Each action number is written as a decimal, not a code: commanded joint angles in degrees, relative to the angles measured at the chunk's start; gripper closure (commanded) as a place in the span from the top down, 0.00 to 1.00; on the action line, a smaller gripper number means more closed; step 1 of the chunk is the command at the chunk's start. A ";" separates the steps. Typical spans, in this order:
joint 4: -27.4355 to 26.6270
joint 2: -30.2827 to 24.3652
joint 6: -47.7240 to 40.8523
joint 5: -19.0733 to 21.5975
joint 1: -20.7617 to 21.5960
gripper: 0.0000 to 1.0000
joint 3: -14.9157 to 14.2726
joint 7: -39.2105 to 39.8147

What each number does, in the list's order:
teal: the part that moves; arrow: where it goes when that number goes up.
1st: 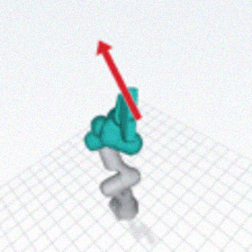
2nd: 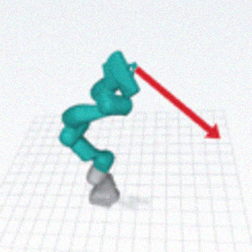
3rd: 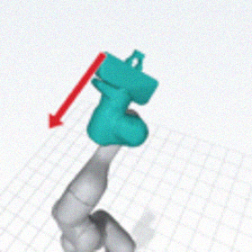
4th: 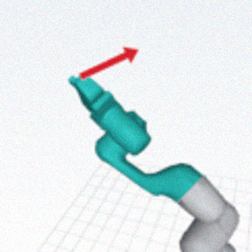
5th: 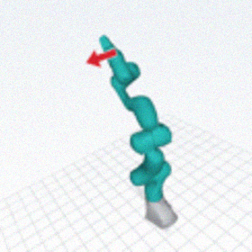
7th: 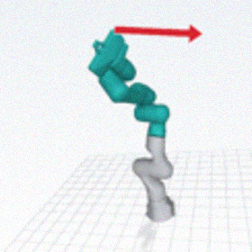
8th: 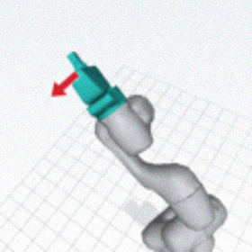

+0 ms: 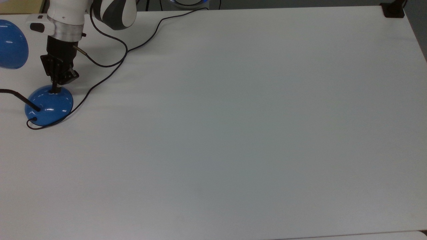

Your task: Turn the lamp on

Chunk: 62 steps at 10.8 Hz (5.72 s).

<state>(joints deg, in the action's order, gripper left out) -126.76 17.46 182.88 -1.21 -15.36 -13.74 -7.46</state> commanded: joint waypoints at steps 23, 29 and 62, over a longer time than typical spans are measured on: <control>2.92 2.85 0.55 -0.38 -1.34 0.00 -0.41 -0.63; 2.40 0.47 -3.84 -0.46 -1.34 0.00 -0.41 -0.54; 19.71 11.64 -23.71 -1.08 -1.08 0.00 -0.41 3.85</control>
<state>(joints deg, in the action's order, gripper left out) -108.22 25.55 160.36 -2.23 -16.81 -13.68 -4.62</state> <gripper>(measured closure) 0.991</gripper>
